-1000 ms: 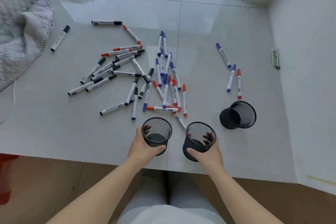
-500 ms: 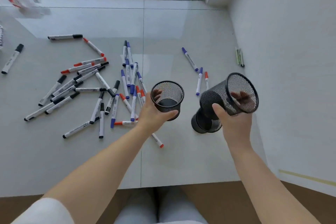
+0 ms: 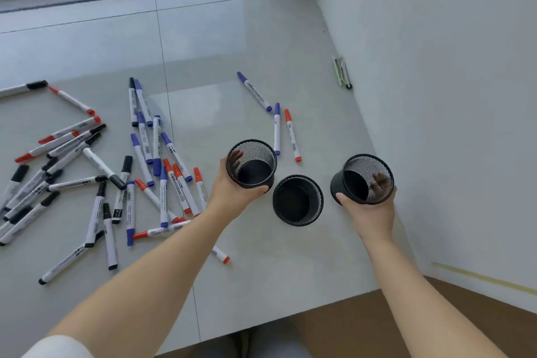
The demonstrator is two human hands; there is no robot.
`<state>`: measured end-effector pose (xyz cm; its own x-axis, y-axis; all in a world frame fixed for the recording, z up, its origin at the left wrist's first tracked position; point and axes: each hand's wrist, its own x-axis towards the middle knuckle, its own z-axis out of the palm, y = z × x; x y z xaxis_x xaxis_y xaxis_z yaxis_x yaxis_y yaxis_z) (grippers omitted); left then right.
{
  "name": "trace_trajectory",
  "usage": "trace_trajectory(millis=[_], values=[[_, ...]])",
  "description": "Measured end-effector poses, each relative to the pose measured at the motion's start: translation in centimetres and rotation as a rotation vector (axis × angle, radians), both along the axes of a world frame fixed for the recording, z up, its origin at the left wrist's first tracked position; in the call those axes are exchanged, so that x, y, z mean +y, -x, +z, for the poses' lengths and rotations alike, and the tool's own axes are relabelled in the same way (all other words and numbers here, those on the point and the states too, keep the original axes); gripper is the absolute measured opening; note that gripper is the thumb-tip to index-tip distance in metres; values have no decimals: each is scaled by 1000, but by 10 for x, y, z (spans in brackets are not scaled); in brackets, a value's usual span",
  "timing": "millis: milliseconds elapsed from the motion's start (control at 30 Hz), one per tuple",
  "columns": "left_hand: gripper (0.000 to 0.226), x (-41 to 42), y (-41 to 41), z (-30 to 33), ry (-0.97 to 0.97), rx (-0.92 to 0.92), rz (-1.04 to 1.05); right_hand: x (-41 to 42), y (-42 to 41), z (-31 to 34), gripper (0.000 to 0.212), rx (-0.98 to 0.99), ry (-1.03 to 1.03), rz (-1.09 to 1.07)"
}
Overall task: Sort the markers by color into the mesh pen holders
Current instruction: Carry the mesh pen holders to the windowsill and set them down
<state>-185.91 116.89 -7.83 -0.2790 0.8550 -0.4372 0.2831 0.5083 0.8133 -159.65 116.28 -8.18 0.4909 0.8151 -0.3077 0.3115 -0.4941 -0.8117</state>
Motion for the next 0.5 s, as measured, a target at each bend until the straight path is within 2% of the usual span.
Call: trace_trajectory(millis=[500], values=[[86,-5,-7,-12,5,18,-76,-18,3,-18,74,42,23,24]])
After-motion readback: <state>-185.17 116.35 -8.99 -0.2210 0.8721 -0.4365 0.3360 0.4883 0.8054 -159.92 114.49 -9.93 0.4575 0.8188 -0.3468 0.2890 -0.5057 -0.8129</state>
